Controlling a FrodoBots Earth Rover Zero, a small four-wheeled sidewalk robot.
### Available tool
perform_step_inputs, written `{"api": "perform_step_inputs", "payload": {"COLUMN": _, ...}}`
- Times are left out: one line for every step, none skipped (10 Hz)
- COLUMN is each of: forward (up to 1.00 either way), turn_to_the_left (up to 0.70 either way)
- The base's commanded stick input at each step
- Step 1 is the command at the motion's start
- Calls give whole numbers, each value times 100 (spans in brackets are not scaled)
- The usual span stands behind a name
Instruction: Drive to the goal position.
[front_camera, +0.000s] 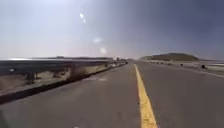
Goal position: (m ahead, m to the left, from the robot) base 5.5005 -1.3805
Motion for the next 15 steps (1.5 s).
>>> {"api": "perform_step_inputs", "payload": {"forward": 50, "turn_to_the_left": 0}}
{"api": "perform_step_inputs", "payload": {"forward": 50, "turn_to_the_left": -15}}
{"api": "perform_step_inputs", "payload": {"forward": 50, "turn_to_the_left": -33}}
{"api": "perform_step_inputs", "payload": {"forward": 50, "turn_to_the_left": -50}}
{"api": "perform_step_inputs", "payload": {"forward": 50, "turn_to_the_left": -26}}
{"api": "perform_step_inputs", "payload": {"forward": 50, "turn_to_the_left": -2}}
{"api": "perform_step_inputs", "payload": {"forward": 50, "turn_to_the_left": 0}}
{"api": "perform_step_inputs", "payload": {"forward": 50, "turn_to_the_left": 0}}
{"api": "perform_step_inputs", "payload": {"forward": 50, "turn_to_the_left": 0}}
{"api": "perform_step_inputs", "payload": {"forward": 50, "turn_to_the_left": 0}}
{"api": "perform_step_inputs", "payload": {"forward": 50, "turn_to_the_left": 0}}
{"api": "perform_step_inputs", "payload": {"forward": 50, "turn_to_the_left": 0}}
{"api": "perform_step_inputs", "payload": {"forward": 50, "turn_to_the_left": 0}}
{"api": "perform_step_inputs", "payload": {"forward": 50, "turn_to_the_left": 0}}
{"api": "perform_step_inputs", "payload": {"forward": 50, "turn_to_the_left": 0}}
